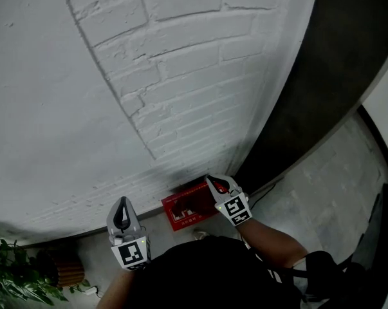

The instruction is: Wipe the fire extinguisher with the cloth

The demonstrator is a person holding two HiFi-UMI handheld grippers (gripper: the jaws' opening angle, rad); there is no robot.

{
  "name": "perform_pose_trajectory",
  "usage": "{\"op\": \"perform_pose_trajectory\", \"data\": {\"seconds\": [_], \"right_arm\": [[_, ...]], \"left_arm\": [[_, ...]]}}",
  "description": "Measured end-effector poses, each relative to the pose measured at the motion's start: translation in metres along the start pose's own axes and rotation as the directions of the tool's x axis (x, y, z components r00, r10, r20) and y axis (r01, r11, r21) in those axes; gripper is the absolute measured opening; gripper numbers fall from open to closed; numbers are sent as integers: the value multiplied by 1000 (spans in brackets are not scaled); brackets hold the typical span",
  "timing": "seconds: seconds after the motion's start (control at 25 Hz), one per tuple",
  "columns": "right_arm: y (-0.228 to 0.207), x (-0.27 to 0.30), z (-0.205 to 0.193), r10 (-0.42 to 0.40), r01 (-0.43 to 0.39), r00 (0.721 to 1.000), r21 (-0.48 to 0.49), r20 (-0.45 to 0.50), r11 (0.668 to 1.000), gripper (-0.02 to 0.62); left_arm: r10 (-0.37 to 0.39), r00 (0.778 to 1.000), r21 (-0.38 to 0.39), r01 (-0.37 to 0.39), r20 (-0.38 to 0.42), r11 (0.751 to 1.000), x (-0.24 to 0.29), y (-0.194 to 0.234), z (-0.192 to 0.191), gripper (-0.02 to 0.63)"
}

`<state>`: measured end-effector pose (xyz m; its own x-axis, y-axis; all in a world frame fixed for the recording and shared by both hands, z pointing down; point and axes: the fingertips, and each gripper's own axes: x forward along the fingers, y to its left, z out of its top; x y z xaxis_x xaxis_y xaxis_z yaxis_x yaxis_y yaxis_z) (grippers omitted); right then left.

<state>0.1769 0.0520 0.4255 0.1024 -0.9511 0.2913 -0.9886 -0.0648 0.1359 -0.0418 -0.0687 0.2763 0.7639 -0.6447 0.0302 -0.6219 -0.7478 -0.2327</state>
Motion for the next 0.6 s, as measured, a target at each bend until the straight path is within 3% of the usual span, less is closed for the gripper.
{"op": "perform_pose_trajectory", "data": {"seconds": [0.6], "right_arm": [[-2, 16, -2, 20, -20, 1000, 16, -16, 1000, 2]], "left_arm": [[10, 999, -22, -11, -35, 1000, 9, 7, -11, 0]]}}
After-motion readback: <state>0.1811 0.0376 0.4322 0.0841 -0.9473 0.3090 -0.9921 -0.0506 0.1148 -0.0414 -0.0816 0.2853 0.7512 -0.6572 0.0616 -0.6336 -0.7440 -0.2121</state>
